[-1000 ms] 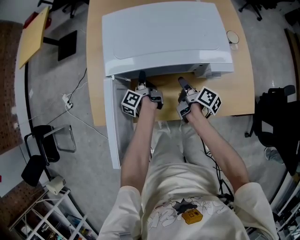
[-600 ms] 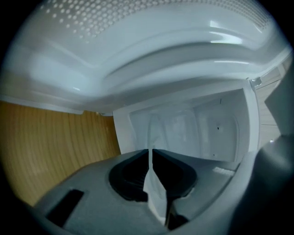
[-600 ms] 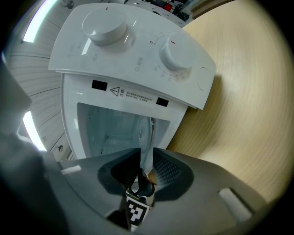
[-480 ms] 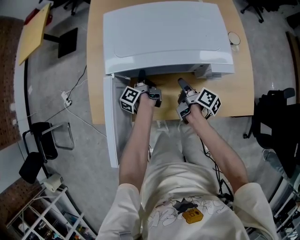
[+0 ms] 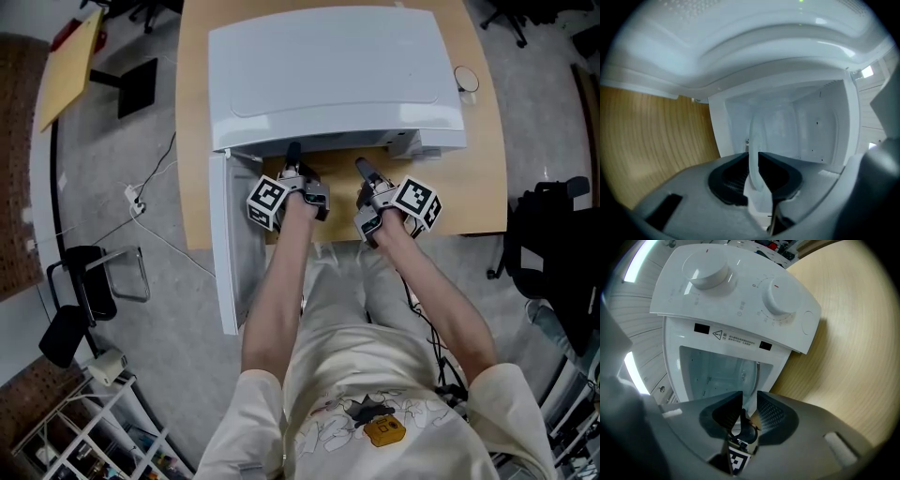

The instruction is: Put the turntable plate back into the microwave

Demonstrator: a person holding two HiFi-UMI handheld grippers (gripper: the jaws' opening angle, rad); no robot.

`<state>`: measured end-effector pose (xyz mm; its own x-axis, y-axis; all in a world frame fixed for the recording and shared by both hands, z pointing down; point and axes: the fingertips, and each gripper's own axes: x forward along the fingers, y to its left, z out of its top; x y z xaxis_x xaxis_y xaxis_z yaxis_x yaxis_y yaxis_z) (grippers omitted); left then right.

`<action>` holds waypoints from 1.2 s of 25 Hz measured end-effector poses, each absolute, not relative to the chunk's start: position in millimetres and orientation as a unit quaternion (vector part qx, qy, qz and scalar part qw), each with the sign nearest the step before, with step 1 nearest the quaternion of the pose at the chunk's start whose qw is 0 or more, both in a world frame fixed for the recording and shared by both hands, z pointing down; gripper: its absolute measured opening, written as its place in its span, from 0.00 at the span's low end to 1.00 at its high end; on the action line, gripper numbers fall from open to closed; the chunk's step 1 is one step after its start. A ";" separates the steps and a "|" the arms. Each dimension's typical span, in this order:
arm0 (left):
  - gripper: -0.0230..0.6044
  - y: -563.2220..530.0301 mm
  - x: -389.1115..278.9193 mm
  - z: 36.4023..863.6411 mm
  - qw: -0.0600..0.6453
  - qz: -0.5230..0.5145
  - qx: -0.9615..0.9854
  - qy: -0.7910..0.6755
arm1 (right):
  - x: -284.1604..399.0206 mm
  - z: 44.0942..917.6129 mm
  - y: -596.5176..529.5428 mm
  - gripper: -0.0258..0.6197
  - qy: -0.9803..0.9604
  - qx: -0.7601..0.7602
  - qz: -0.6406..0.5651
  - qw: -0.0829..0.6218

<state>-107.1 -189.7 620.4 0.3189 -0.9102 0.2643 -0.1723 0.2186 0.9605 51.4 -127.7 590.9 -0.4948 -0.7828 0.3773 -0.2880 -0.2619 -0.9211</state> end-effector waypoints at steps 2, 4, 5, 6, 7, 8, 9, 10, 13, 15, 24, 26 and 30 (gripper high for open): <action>0.13 -182.8 -106.0 615.7 0.602 -0.303 0.552 -0.491 | 52.9 589.5 -127.2 0.16 0.585 -0.468 -0.636 0.182; 0.11 -173.6 -101.4 608.9 0.601 -0.295 0.564 -0.484 | 53.8 588.1 -125.1 0.10 0.600 -0.470 -0.626 0.166; 0.09 -168.0 -98.1 604.3 0.599 -0.291 0.571 -0.479 | 53.6 587.3 -123.1 0.05 0.610 -0.469 -0.619 0.155; 0.06 -161.8 -94.4 598.7 0.596 -0.287 0.581 -0.474 | 53.1 586.2 -120.3 0.05 0.621 -0.467 -0.613 0.143; 0.03 -155.5 -89.8 592.2 0.593 -0.283 0.592 -0.467 | 52.5 585.0 -116.8 0.05 0.632 -0.464 -0.607 0.130; 0.03 -149.2 -84.3 584.9 0.589 -0.275 0.606 -0.458 | 51.8 583.8 -112.9 0.05 0.643 -0.460 -0.601 0.116; 0.03 -142.9 -77.8 577.1 0.585 -0.263 0.624 -0.447 | 50.7 582.4 -108.7 0.05 0.655 -0.456 -0.594 0.098; 0.03 -136.6 -70.8 569.0 0.577 -0.245 0.644 -0.438 | 48.9 580.6 -104.5 0.05 0.671 -0.451 -0.583 0.077; 0.03 -114.8 -49.0 545.4 0.531 -0.161 0.720 -0.417 | 41.8 572.2 -90.5 0.05 0.720 -0.433 -0.541 0.006; 0.03 -98.4 -35.6 534.5 0.489 -0.100 0.764 -0.410 | 38.8 565.3 -82.1 0.05 0.738 -0.427 -0.522 -0.018; 0.03 -42.6 -7.3 539.0 0.365 0.094 0.828 -0.416 | 31.9 559.1 -58.2 0.05 0.774 -0.432 -0.457 -0.075; 0.03 -43.1 -6.4 538.8 0.367 0.093 0.828 -0.413 | 30.0 561.9 -57.9 0.05 0.769 -0.435 -0.463 -0.070; 0.03 -49.3 -7.7 531.2 0.372 0.082 0.828 -0.412 | 25.8 560.2 -62.0 0.05 0.766 -0.436 -0.468 -0.060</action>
<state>-7.7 -49.3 531.2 0.6465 -0.6221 0.4417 -0.7435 -0.3837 0.5477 25.8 -62.0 560.2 -0.6122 -0.6126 0.5000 -0.7248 0.1819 -0.6646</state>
